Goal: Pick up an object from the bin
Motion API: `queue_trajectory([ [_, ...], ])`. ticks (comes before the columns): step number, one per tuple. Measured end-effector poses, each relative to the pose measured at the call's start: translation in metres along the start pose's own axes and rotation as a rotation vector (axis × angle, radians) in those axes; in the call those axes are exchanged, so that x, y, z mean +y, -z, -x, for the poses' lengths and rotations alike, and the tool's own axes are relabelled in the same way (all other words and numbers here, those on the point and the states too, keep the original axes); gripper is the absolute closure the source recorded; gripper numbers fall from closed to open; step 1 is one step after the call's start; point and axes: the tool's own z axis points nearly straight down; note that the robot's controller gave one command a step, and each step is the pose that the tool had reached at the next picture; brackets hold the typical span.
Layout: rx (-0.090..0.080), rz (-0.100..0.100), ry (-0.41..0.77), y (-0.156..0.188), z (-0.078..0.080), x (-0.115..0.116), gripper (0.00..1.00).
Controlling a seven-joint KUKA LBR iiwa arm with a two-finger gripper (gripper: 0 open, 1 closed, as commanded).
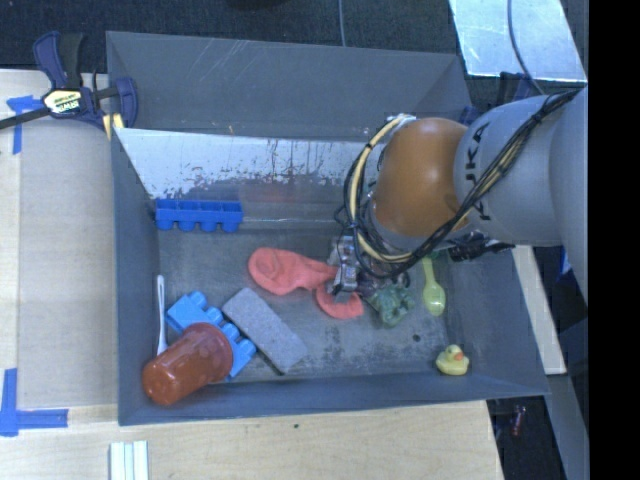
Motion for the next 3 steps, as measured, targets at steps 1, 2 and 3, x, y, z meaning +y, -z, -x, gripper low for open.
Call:
queue_trajectory([
  [1, 0.000, 0.000, 0.000, 0.000, 0.000, 0.000, 1.00],
  [2, 0.013, -0.002, 0.000, 0.020, -0.003, 0.002, 1.00],
  [3, 0.003, -0.001, 0.042, 0.114, -0.013, 0.012, 1.00],
])
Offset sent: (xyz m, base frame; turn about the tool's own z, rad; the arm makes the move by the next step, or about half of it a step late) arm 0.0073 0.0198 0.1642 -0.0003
